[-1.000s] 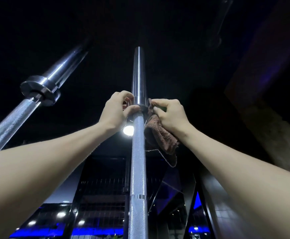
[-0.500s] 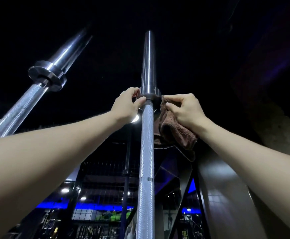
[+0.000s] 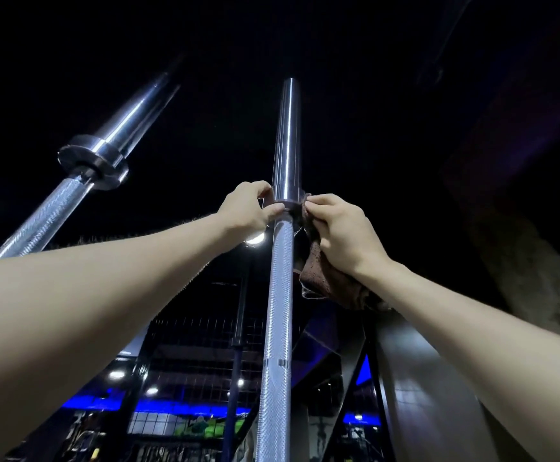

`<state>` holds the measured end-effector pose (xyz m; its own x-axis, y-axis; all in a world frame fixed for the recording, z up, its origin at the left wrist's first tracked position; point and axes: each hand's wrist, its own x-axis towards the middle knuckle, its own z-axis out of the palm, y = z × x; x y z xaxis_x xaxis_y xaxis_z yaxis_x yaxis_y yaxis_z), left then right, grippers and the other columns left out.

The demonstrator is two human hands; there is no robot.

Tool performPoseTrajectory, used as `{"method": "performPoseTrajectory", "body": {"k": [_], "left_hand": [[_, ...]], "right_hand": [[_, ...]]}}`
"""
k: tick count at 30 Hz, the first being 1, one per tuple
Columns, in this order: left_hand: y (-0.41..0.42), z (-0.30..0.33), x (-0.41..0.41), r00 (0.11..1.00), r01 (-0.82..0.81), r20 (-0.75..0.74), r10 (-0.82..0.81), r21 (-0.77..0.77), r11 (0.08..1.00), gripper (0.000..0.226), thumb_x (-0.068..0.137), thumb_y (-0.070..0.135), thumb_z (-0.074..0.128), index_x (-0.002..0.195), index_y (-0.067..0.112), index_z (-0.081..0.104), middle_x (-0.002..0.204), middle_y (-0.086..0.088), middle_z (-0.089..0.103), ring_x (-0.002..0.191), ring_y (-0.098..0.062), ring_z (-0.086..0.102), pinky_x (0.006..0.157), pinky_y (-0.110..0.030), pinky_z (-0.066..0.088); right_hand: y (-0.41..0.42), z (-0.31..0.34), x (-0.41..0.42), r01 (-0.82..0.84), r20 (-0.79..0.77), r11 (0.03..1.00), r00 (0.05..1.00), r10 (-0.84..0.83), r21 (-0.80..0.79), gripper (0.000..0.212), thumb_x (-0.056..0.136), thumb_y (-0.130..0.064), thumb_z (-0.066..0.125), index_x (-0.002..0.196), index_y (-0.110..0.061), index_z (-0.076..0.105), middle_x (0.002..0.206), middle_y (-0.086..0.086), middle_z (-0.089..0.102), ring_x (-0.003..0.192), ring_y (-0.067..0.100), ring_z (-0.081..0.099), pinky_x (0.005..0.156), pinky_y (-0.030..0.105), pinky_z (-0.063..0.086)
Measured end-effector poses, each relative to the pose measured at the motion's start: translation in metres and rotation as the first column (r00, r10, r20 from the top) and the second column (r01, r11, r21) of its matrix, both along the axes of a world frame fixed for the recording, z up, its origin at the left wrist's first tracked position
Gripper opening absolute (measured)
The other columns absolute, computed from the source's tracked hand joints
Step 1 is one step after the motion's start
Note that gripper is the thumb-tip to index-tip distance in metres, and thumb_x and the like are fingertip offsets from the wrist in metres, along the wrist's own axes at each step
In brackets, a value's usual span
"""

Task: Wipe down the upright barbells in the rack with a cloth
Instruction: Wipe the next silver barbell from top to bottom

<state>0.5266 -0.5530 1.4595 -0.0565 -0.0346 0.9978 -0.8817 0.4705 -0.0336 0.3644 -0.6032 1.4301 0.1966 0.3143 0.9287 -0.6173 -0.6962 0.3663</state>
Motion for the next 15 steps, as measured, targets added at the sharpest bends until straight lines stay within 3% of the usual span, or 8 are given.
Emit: {"method": "performPoseTrajectory", "body": {"k": [5, 15], "left_hand": [[-0.008, 0.000, 0.001, 0.999, 0.045, 0.019, -0.044, -0.008, 0.999, 0.024, 0.089, 0.033, 0.063, 0.096, 0.010, 0.058, 0.107, -0.005, 0.061, 0.095, -0.024, 0.061, 0.082, -0.035, 0.047], [-0.018, -0.001, -0.006, 0.999, 0.005, 0.033, -0.005, 0.005, 1.000, 0.021, 0.091, 0.033, 0.061, 0.095, 0.013, 0.054, 0.119, -0.004, 0.056, 0.111, -0.021, 0.053, 0.082, -0.029, 0.036]], "right_hand": [[0.014, 0.019, 0.008, 0.036, 0.009, 0.999, 0.999, -0.036, 0.001, 0.028, 0.091, -0.005, 0.053, 0.116, -0.012, 0.066, 0.131, -0.004, 0.054, 0.112, 0.020, 0.056, 0.091, 0.035, 0.047], [-0.006, 0.030, -0.001, -0.008, 0.009, 0.999, 1.000, 0.008, 0.051, 0.024, 0.093, -0.005, 0.049, 0.109, -0.008, 0.067, 0.122, -0.004, 0.054, 0.105, 0.018, 0.057, 0.092, 0.037, 0.048]]}}
